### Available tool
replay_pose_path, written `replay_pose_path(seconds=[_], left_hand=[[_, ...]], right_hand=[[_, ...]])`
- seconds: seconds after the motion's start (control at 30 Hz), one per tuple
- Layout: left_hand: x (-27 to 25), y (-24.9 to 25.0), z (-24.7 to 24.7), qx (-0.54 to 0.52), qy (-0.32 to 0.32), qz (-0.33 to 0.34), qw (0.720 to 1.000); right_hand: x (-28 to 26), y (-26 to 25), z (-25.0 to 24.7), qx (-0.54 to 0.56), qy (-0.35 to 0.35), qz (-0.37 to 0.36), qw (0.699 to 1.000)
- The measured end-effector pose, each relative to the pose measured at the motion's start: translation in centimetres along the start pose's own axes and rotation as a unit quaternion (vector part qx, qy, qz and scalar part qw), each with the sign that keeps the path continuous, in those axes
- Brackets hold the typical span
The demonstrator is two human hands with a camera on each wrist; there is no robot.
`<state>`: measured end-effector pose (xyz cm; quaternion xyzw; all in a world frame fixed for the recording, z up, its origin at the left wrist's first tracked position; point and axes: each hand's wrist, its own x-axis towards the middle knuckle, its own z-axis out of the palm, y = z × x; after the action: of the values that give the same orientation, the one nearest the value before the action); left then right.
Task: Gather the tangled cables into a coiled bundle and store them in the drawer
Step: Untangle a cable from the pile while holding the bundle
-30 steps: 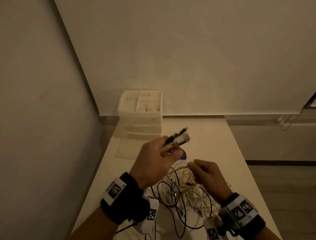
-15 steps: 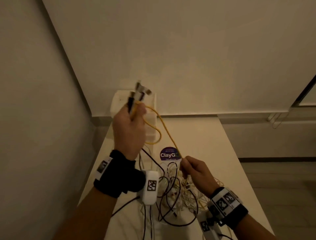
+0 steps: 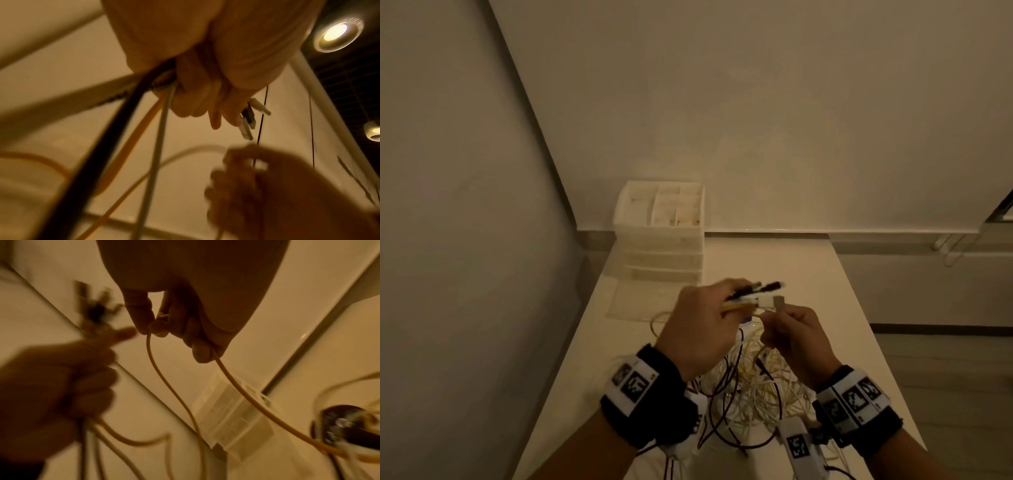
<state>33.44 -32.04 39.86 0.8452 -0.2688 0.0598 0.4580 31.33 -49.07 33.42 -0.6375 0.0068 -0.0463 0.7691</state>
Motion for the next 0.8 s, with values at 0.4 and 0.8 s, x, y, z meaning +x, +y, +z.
replay_pose_path(seconds=[0.4, 0.8], left_hand=[[3.8, 1.6, -1.6, -0.083, 0.216, -0.016, 0.973], [1.4, 0.4, -4.9, -0.116, 0.218, -0.012, 0.969]], right_hand=[[0.3, 1.1, -0.5, -0.095, -0.079, -0.037, 0.992], [-0.8, 1.1, -0.4, -0.077, -0.005, 0.01, 0.997]])
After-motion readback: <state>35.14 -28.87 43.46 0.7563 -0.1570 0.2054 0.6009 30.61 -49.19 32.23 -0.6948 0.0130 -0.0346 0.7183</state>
